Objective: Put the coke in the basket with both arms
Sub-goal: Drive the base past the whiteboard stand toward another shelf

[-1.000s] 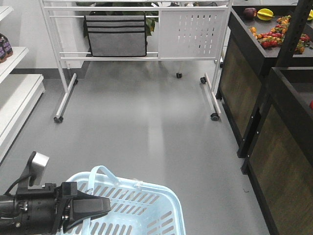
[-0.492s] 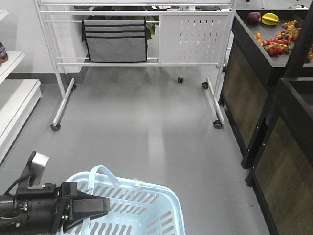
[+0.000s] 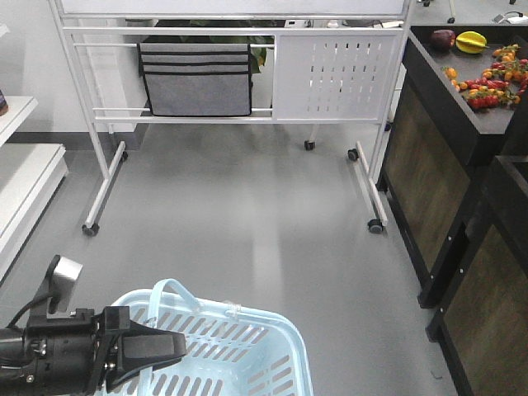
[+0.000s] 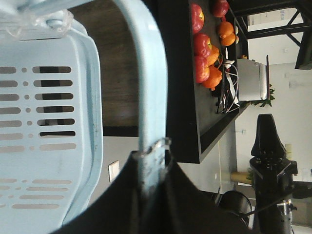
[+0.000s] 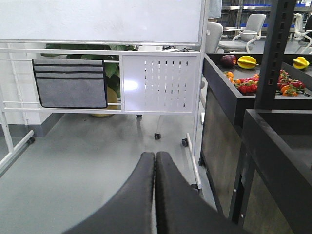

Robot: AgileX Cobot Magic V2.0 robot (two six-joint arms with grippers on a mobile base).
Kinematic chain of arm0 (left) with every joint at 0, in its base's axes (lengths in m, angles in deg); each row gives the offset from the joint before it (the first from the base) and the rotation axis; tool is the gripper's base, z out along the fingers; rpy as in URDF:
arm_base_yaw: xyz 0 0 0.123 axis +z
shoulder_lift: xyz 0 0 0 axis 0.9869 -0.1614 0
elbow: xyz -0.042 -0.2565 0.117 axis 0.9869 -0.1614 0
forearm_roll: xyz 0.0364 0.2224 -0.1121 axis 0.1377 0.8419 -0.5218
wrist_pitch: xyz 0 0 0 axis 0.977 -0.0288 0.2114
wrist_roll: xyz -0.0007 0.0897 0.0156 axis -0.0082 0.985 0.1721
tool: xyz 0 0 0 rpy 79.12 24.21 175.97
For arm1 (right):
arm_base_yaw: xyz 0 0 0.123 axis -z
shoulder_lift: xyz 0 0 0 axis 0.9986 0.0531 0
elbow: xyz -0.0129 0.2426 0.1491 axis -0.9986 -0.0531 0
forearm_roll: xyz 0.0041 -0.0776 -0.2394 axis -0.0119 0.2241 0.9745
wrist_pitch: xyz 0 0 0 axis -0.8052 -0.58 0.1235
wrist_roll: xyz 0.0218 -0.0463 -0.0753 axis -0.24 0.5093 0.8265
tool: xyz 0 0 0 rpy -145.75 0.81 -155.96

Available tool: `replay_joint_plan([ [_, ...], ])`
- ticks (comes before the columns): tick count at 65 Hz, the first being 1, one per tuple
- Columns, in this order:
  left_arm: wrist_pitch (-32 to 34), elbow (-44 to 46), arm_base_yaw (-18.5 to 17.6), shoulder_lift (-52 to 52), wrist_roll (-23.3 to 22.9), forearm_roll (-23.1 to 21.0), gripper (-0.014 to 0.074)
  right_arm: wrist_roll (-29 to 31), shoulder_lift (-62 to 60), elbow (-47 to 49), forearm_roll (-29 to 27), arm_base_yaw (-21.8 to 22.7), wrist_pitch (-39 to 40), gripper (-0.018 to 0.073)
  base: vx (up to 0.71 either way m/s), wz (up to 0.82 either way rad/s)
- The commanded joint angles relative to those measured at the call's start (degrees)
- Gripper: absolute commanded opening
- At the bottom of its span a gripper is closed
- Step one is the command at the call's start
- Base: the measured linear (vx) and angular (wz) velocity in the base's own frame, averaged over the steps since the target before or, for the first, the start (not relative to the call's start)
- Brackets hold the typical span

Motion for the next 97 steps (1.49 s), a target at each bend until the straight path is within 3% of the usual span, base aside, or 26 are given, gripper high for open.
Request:
replay_joint_plan([
  [1,-4.03,1.31,-0.16,1.41,0.36,-5.54,-0.0006,0.3,-1.03,-0.62,0.18,0.01,4.12,-0.001,0.22,0.01],
  [97,-4.03,1.31,-0.16,1.41,0.36,-5.54,-0.0006,0.3,-1.03,-0.62,0.18,0.01,4.12,-0.001,0.24,0.0],
])
